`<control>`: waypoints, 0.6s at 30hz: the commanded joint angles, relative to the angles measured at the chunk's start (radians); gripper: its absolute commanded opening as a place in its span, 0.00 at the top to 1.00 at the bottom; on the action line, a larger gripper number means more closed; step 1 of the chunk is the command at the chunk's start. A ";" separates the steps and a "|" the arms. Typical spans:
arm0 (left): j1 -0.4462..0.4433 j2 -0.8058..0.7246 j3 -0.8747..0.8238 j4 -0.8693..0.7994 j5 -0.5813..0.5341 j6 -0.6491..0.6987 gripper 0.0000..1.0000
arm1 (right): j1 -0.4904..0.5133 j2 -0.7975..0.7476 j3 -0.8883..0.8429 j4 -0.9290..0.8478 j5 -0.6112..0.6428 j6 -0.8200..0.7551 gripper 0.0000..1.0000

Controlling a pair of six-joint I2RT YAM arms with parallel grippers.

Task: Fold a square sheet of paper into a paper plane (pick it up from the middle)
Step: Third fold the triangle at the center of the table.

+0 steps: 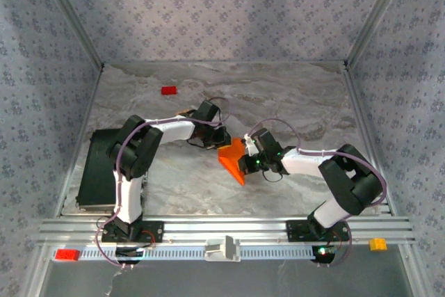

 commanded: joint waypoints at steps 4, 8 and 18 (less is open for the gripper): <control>0.006 -0.131 0.006 -0.025 -0.054 0.000 0.80 | -0.007 0.024 0.021 -0.054 0.021 -0.014 0.98; 0.006 -0.226 -0.097 0.050 -0.042 -0.045 0.85 | -0.011 0.025 0.020 -0.051 0.019 -0.015 0.98; -0.065 -0.332 -0.386 0.424 0.096 -0.263 0.98 | -0.015 0.024 0.016 -0.048 0.021 -0.010 0.98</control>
